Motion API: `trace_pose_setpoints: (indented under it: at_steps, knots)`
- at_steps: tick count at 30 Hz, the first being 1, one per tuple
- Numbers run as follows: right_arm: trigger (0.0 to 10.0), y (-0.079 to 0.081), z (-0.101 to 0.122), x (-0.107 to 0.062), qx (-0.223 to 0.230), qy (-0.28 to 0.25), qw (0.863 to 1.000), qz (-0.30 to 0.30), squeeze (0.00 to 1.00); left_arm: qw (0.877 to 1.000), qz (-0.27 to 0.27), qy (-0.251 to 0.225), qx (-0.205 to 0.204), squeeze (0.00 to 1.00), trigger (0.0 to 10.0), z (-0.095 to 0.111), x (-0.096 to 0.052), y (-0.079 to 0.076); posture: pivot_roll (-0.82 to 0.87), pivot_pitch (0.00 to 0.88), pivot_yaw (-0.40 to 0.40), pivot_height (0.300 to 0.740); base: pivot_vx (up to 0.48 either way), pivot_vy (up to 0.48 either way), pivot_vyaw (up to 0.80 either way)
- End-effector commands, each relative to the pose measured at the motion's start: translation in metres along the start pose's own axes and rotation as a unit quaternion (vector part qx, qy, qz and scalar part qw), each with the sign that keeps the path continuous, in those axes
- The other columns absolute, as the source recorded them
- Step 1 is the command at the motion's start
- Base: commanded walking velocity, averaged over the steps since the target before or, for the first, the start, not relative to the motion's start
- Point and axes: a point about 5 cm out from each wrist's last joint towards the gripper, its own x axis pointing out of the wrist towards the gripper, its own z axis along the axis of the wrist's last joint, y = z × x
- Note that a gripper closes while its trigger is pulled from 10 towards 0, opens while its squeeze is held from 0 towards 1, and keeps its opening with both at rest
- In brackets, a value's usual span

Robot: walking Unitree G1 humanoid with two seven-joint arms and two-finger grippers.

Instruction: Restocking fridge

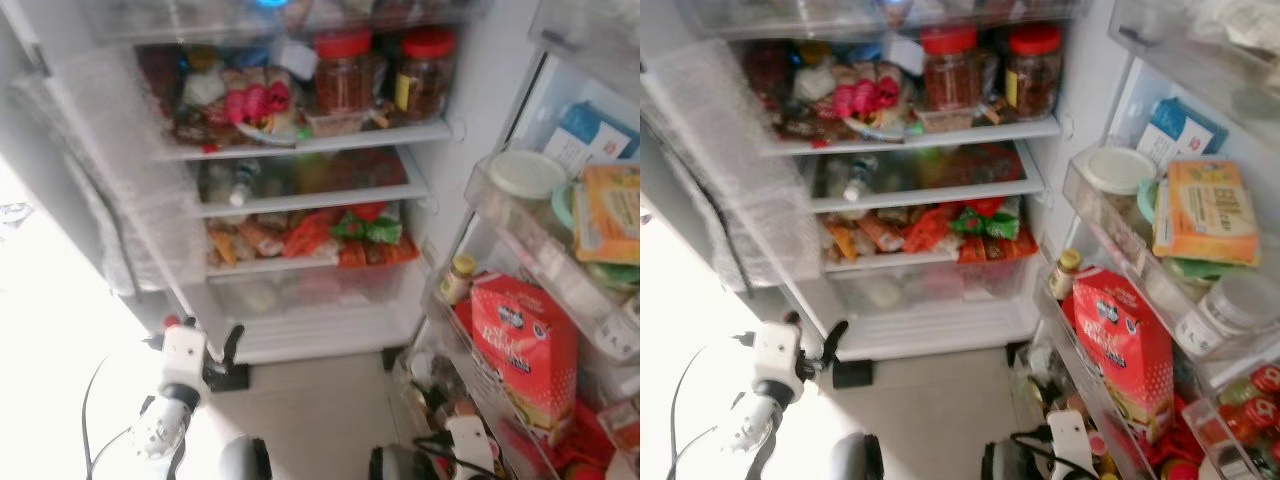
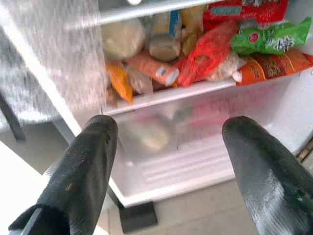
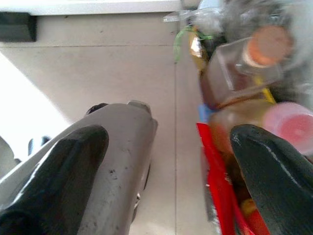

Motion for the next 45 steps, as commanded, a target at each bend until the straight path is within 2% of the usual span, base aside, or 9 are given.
trace_pose_setpoints:
  at_steps: [1,3,4,10,13,20,26,34,45]
  knots:
    - [10.0,0.007,-0.017,-0.002,0.003,0.035,0.999,0.008,0.00,0.999,0.022,0.033,-0.009,0.00,10.0,-0.009,0.004,0.012,-0.11,0.101,-0.007,0.648,0.000,0.000,0.00]
    - [10.0,0.007,-0.017,-0.002,0.003,0.035,0.999,0.008,0.00,0.998,0.027,0.047,-0.010,0.00,10.0,-0.013,0.005,0.014,-0.11,0.101,-0.007,0.648,0.000,0.000,0.00]
    - [10.0,0.007,-0.016,-0.002,0.003,0.034,0.999,0.008,0.00,0.996,0.032,0.081,-0.008,0.00,10.0,-0.023,0.007,0.017,-0.11,0.100,-0.007,0.648,0.000,0.000,0.00]
    - [10.0,0.008,-0.015,-0.001,0.005,0.032,0.999,0.008,0.00,0.983,0.061,0.173,0.013,0.00,10.0,-0.049,0.007,0.025,-0.11,0.093,-0.005,0.648,0.000,0.000,0.00]
    - [10.0,0.008,-0.015,-0.001,0.005,0.032,0.999,0.008,0.00,0.978,0.070,0.194,0.003,0.00,10.0,-0.056,0.005,0.027,-0.11,0.090,-0.006,0.648,0.000,0.000,0.00]
    - [10.0,0.009,-0.015,-0.001,0.007,0.032,0.999,0.008,0.00,0.958,0.069,0.278,0.013,0.00,10.0,-0.081,-0.008,0.024,-0.11,0.078,-0.003,0.648,0.000,0.000,0.00]
    - [10.0,0.009,-0.016,-0.001,0.012,0.032,0.999,0.003,0.00,0.933,0.081,0.351,0.001,0.00,10.0,-0.105,-0.029,0.018,-0.14,0.067,0.000,0.648,0.000,0.000,0.00]
    - [10.0,0.008,-0.017,-0.002,0.009,0.035,0.999,0.002,0.00,0.930,0.077,0.360,-0.001,0.00,10.0,-0.110,-0.034,0.014,-0.13,0.066,-0.009,0.648,0.000,0.000,0.00]
    - [10.0,0.007,-0.018,-0.002,0.005,0.036,0.999,0.003,0.00,0.905,0.089,0.415,-0.003,0.00,10.0,-0.132,-0.075,0.031,-0.14,0.054,-0.008,0.648,0.000,0.267,0.00]
